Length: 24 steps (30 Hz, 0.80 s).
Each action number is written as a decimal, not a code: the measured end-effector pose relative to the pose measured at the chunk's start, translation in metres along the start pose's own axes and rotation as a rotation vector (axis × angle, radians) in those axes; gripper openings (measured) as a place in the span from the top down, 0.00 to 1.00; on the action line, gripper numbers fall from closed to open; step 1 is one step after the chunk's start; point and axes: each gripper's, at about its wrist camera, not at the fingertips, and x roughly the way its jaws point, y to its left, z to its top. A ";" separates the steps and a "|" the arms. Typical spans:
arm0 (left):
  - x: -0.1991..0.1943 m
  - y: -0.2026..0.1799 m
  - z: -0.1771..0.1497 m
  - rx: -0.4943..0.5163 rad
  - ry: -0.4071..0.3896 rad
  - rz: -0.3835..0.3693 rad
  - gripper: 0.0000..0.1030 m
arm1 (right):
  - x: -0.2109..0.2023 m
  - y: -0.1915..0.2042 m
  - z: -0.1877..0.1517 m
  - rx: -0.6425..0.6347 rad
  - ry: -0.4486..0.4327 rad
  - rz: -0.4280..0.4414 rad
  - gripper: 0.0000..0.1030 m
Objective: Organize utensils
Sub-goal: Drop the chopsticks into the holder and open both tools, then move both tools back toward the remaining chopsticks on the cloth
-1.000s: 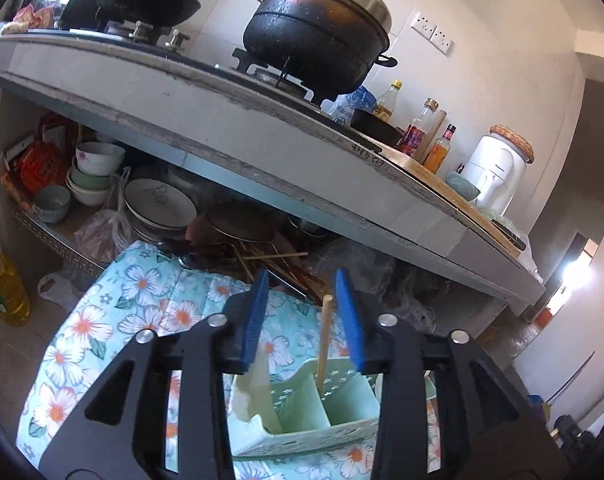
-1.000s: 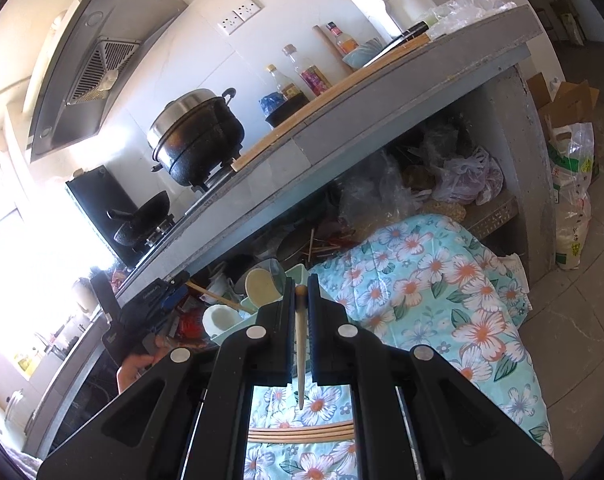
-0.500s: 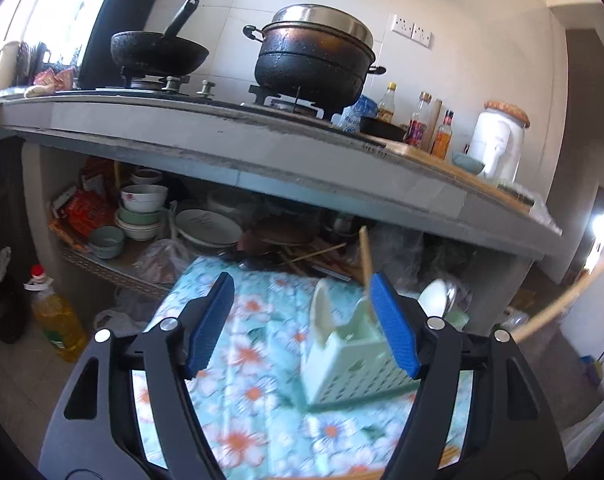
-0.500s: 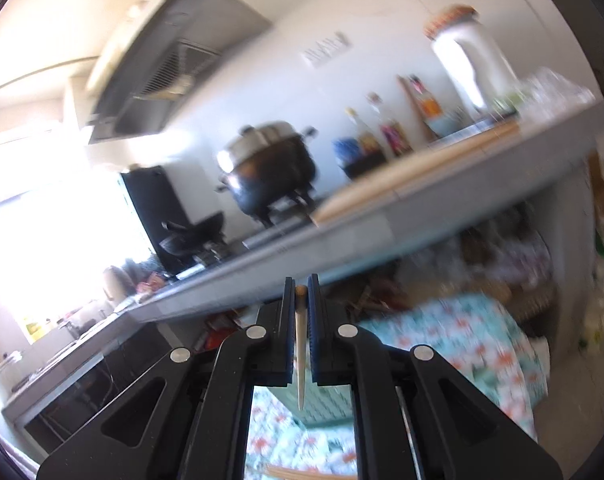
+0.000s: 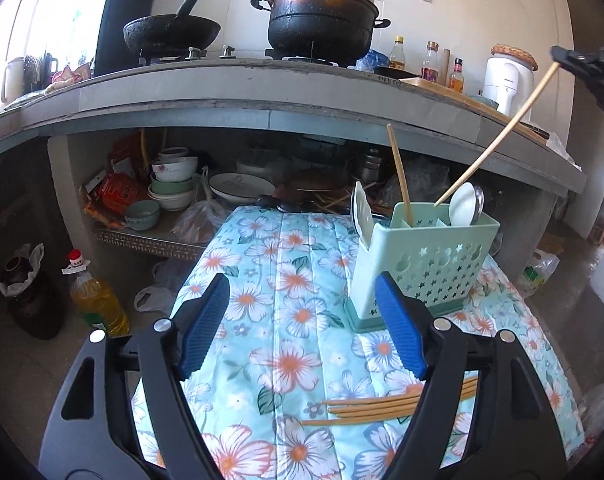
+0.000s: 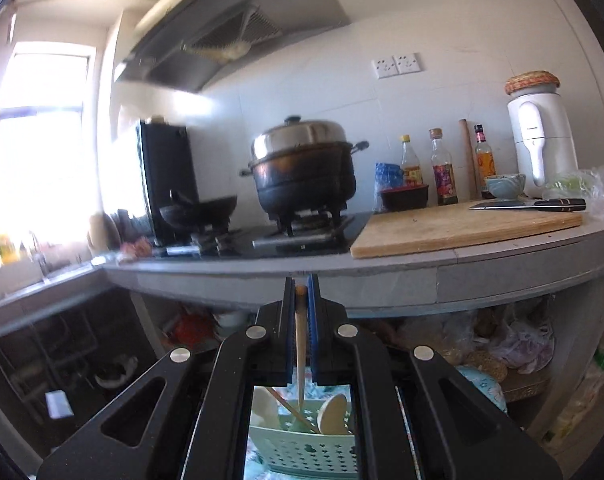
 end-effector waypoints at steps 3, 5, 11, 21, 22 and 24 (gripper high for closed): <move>0.001 -0.002 -0.006 0.014 0.012 -0.004 0.29 | 0.017 0.011 -0.017 -0.074 0.035 -0.035 0.94; 0.002 -0.005 -0.010 0.022 0.019 -0.009 0.28 | 0.028 0.021 -0.031 -0.146 0.068 -0.064 0.94; 0.008 -0.012 -0.020 0.040 0.049 -0.018 0.24 | 0.037 0.040 -0.060 -0.246 0.154 -0.016 0.88; 0.014 -0.021 -0.025 0.073 0.073 -0.025 0.21 | -0.012 -0.003 -0.051 -0.045 0.101 -0.017 0.58; 0.015 -0.023 -0.026 0.077 0.077 -0.028 0.20 | -0.015 -0.009 -0.053 -0.024 0.109 -0.019 0.57; 0.016 -0.025 -0.028 0.088 0.084 -0.033 0.20 | -0.021 -0.020 -0.062 0.024 0.143 -0.024 0.53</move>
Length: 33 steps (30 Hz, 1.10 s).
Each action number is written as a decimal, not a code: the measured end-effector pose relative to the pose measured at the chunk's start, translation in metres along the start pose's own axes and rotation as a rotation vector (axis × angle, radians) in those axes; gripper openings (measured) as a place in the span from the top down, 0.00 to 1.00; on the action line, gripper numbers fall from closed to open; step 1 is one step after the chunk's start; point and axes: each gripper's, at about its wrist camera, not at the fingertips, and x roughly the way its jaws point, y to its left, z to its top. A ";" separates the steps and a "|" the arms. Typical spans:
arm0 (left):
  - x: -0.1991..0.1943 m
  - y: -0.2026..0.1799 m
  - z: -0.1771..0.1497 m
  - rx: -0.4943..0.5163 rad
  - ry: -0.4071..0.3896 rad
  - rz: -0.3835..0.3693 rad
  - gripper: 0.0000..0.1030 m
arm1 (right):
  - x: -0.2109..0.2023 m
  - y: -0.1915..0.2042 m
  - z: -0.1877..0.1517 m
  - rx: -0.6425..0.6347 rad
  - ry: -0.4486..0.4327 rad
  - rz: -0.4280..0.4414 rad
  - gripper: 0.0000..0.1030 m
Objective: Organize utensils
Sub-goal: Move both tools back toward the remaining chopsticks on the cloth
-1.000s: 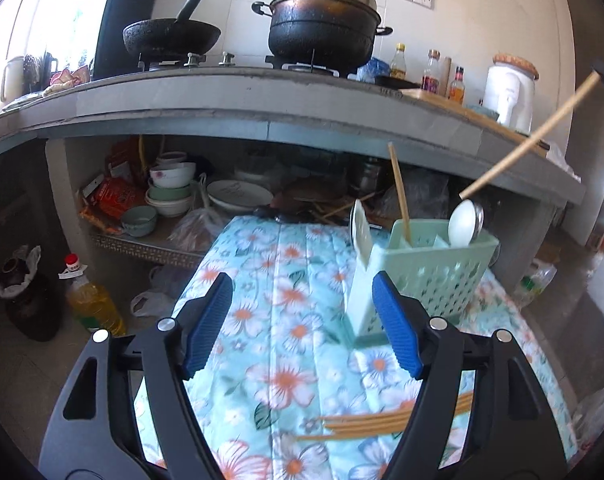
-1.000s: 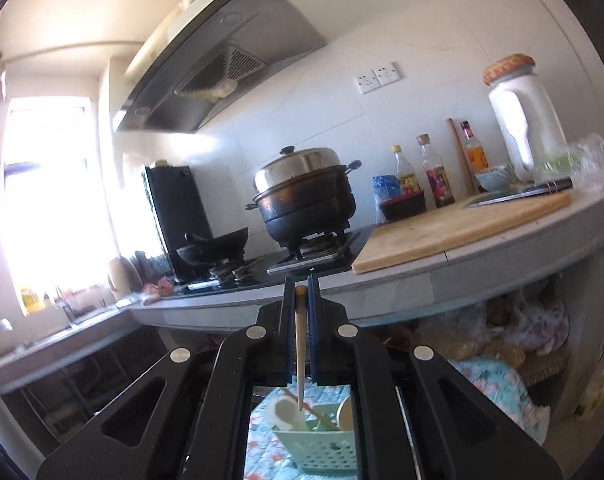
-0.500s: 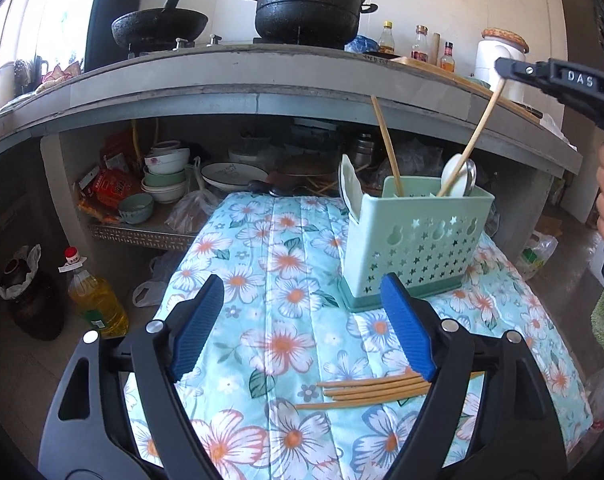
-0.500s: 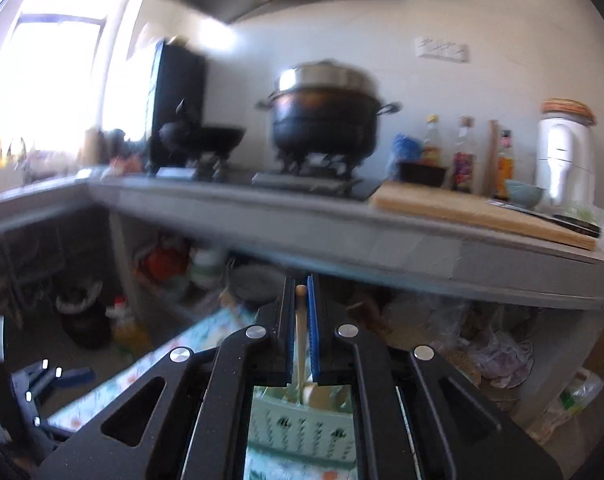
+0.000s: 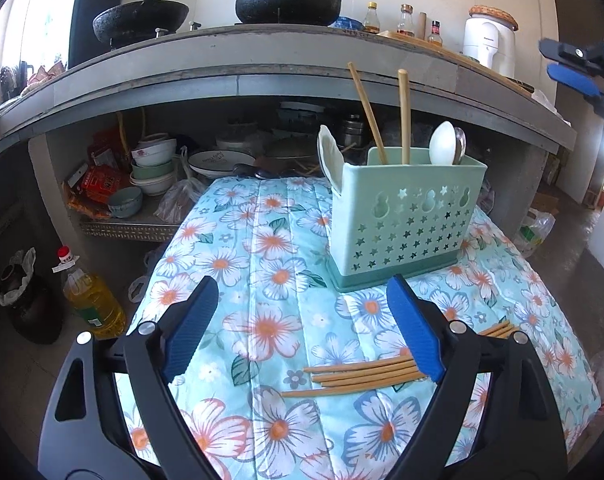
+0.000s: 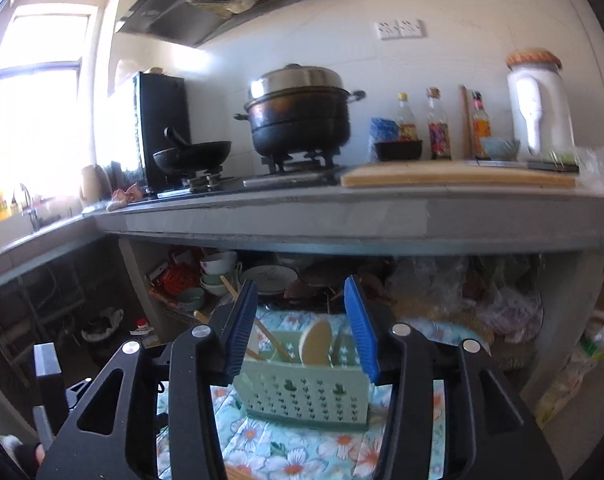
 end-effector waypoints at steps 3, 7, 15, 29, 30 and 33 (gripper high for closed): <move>0.002 -0.004 -0.003 0.019 0.013 -0.017 0.19 | 0.004 -0.018 -0.029 0.083 0.124 -0.026 0.44; 0.008 -0.014 -0.011 0.066 0.067 -0.057 0.17 | 0.015 -0.040 -0.084 0.188 0.325 -0.116 0.37; 0.026 -0.063 -0.043 0.286 0.172 -0.082 0.17 | 0.018 -0.075 -0.188 0.376 0.602 -0.267 0.37; 0.054 -0.115 -0.045 0.530 0.119 0.055 0.17 | 0.007 -0.095 -0.202 0.495 0.566 -0.252 0.37; 0.065 -0.116 -0.050 0.547 0.164 0.080 0.17 | 0.006 -0.095 -0.202 0.499 0.566 -0.247 0.37; 0.062 -0.119 -0.059 0.581 0.153 0.093 0.17 | 0.007 -0.093 -0.205 0.500 0.568 -0.231 0.37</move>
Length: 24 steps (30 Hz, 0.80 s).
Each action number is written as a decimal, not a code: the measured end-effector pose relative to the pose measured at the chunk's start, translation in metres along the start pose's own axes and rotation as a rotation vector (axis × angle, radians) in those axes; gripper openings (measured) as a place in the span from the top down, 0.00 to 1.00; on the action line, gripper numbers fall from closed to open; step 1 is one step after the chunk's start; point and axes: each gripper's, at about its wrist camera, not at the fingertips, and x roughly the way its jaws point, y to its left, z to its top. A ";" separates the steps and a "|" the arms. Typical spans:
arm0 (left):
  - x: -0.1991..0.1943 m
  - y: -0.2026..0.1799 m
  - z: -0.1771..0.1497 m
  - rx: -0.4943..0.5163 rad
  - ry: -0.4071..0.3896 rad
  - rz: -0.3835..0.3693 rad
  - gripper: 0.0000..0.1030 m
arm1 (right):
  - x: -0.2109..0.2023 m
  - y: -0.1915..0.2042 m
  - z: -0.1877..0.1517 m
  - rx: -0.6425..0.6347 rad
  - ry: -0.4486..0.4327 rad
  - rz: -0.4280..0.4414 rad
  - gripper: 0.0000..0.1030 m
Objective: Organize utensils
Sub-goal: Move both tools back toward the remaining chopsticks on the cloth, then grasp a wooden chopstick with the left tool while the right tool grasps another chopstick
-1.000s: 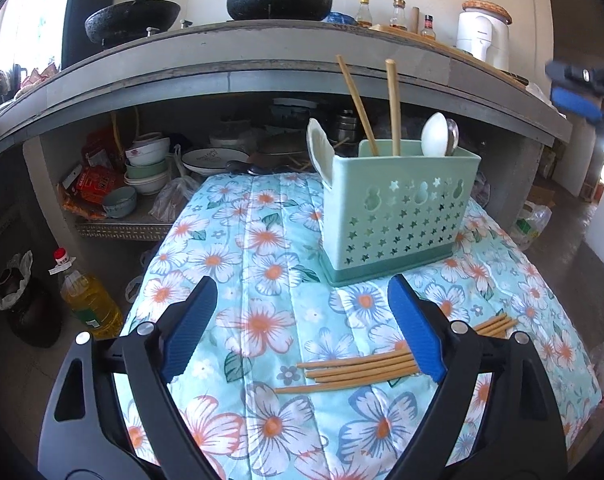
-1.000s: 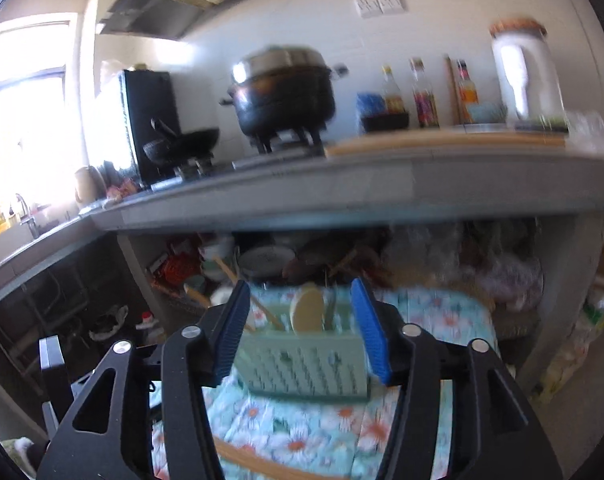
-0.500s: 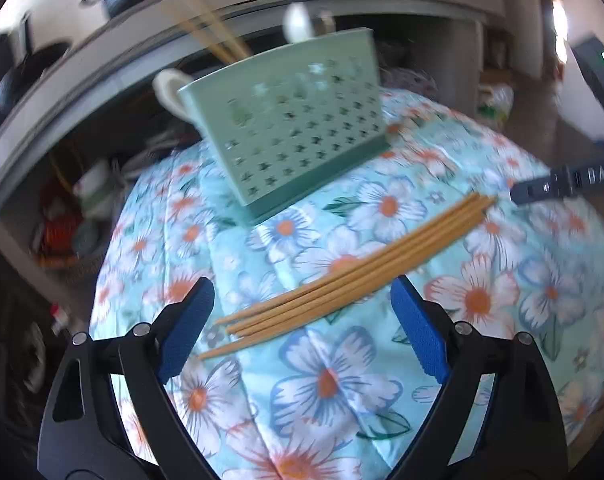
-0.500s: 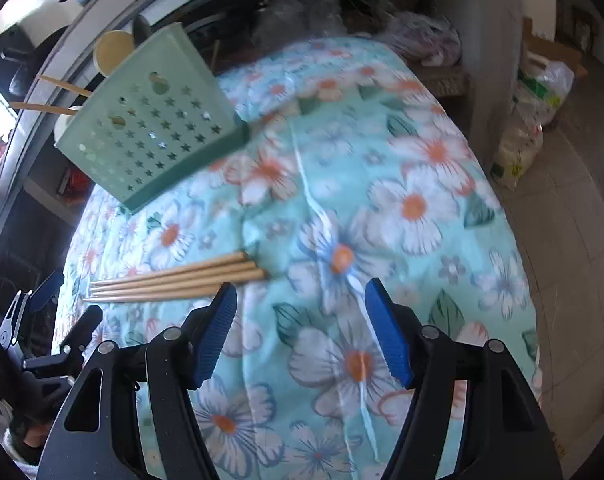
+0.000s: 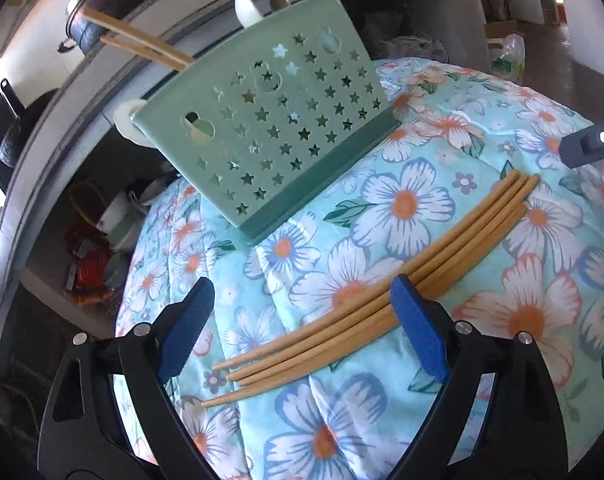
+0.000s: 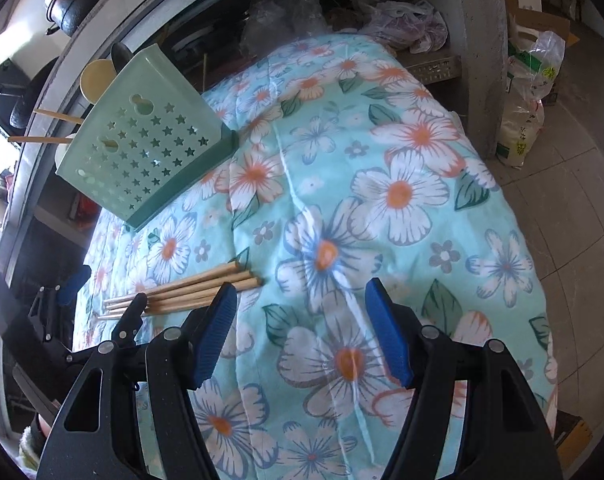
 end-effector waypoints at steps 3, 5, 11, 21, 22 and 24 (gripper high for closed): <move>-0.010 -0.005 -0.007 0.016 0.016 -0.022 0.17 | 0.001 -0.004 -0.001 0.007 0.003 0.003 0.37; -0.006 -0.009 -0.018 0.008 0.112 -0.097 0.17 | 0.002 -0.009 -0.001 0.024 0.006 0.006 0.37; -0.024 0.001 -0.025 -0.058 0.042 -0.147 0.18 | 0.003 -0.015 -0.002 0.037 0.002 0.008 0.37; -0.027 -0.046 -0.009 0.280 -0.070 -0.040 0.59 | 0.002 -0.015 -0.003 0.035 0.001 0.005 0.37; -0.022 -0.054 -0.011 0.336 -0.061 -0.038 0.64 | 0.002 -0.015 -0.003 0.036 0.000 0.005 0.37; -0.016 -0.063 -0.013 0.405 -0.060 -0.037 0.74 | 0.000 -0.015 -0.004 0.038 -0.003 0.004 0.37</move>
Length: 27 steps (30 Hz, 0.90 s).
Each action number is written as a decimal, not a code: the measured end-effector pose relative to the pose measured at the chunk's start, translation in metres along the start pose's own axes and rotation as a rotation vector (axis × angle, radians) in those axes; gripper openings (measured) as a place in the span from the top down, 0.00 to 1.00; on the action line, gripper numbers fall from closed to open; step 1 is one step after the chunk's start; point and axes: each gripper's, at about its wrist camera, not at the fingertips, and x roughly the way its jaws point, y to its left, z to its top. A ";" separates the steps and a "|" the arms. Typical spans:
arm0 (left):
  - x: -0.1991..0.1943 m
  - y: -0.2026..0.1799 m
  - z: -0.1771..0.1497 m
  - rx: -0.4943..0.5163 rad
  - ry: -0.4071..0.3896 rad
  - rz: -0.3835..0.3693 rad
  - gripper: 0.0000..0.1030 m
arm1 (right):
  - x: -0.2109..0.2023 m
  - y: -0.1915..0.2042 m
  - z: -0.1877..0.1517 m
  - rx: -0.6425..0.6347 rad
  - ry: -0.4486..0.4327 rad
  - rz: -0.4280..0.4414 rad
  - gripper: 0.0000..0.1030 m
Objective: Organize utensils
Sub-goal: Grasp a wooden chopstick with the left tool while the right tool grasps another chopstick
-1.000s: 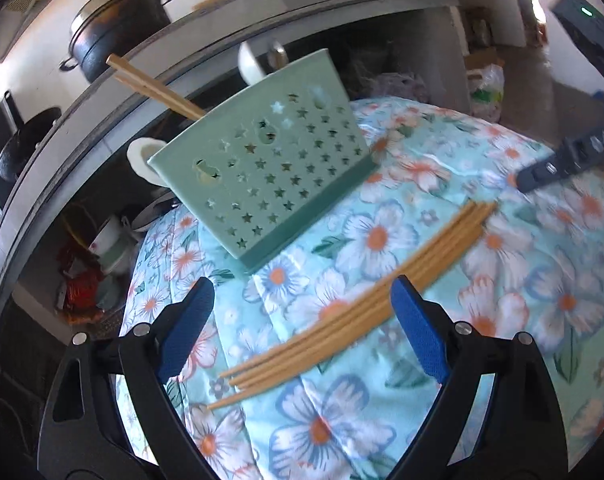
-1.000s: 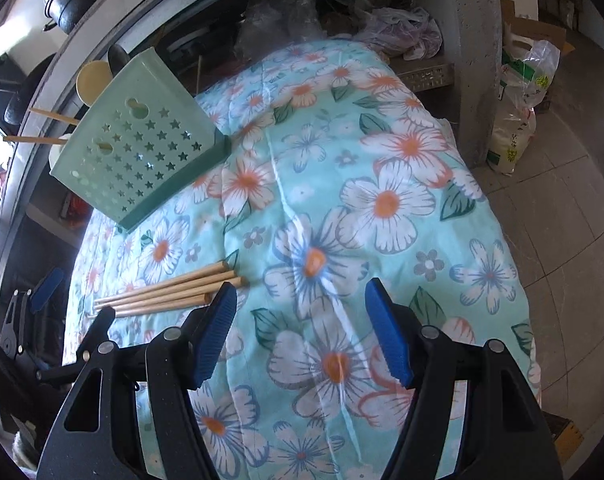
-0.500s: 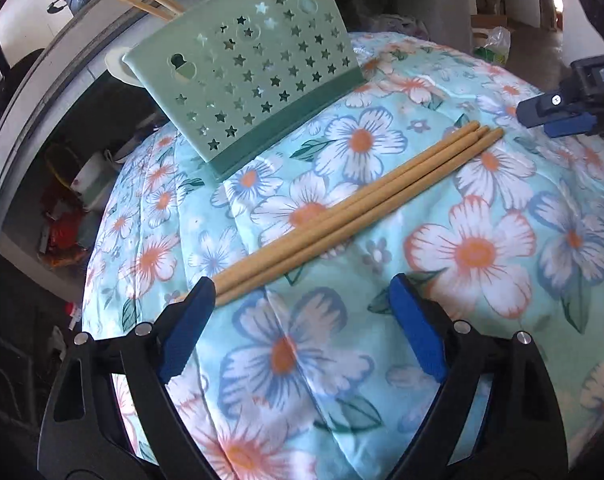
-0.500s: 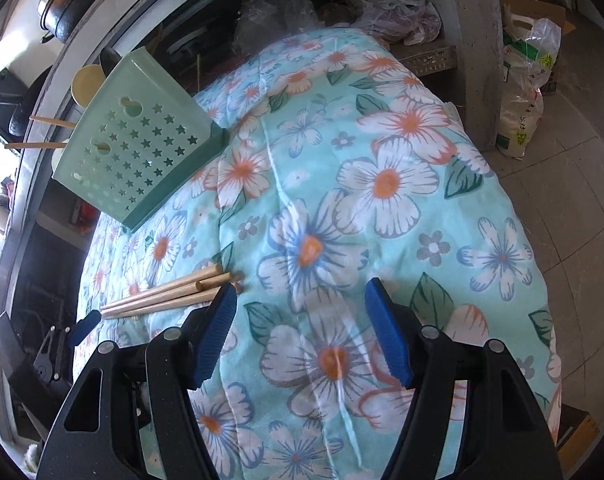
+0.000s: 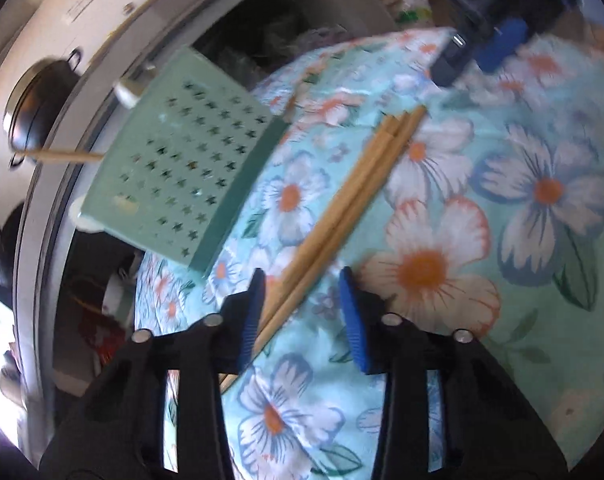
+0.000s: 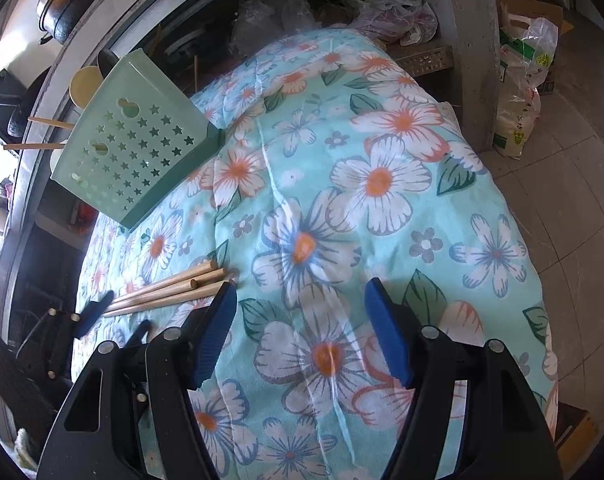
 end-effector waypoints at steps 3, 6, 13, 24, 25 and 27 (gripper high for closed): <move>0.001 -0.010 0.002 0.074 -0.017 0.023 0.88 | -0.002 0.000 0.000 0.002 -0.003 -0.001 0.37; -0.002 -0.017 0.003 0.123 -0.035 0.042 0.90 | -0.003 -0.001 -0.002 0.000 -0.005 -0.002 0.37; -0.025 -0.013 -0.003 0.146 -0.031 0.010 0.91 | -0.006 -0.001 -0.003 -0.002 -0.006 -0.005 0.37; -0.042 0.005 -0.017 0.023 0.056 -0.236 0.69 | -0.004 -0.003 -0.002 0.004 -0.003 -0.007 0.37; -0.044 0.007 -0.015 0.012 0.042 -0.253 0.66 | -0.004 -0.004 -0.002 0.006 -0.002 -0.007 0.37; -0.049 0.007 -0.007 -0.005 0.002 -0.302 0.66 | -0.003 -0.004 -0.002 0.011 0.000 -0.009 0.37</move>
